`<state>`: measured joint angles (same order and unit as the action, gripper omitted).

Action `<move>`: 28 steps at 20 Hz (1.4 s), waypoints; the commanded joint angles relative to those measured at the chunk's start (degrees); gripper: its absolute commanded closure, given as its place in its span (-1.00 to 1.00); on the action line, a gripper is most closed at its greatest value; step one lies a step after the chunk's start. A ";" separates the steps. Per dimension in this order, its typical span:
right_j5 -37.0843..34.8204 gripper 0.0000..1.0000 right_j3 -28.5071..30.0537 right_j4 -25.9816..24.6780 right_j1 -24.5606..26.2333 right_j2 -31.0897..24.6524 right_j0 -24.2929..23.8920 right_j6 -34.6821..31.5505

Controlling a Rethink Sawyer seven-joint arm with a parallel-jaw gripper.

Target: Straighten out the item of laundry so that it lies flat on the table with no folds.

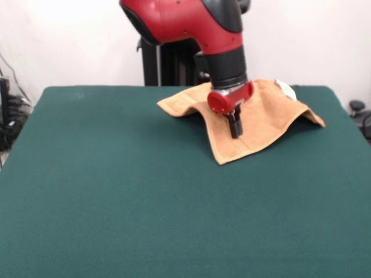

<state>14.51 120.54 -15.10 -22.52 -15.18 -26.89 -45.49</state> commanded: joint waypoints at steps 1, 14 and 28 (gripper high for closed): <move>-6.27 1.00 -8.88 4.11 3.13 3.67 4.15 -11.58; -1.67 1.00 -9.54 2.45 2.26 7.44 6.42 -12.29; 3.69 1.00 -23.35 0.64 16.37 6.07 4.34 -11.86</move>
<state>16.11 118.55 -18.28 -23.22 -10.94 -22.18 -45.49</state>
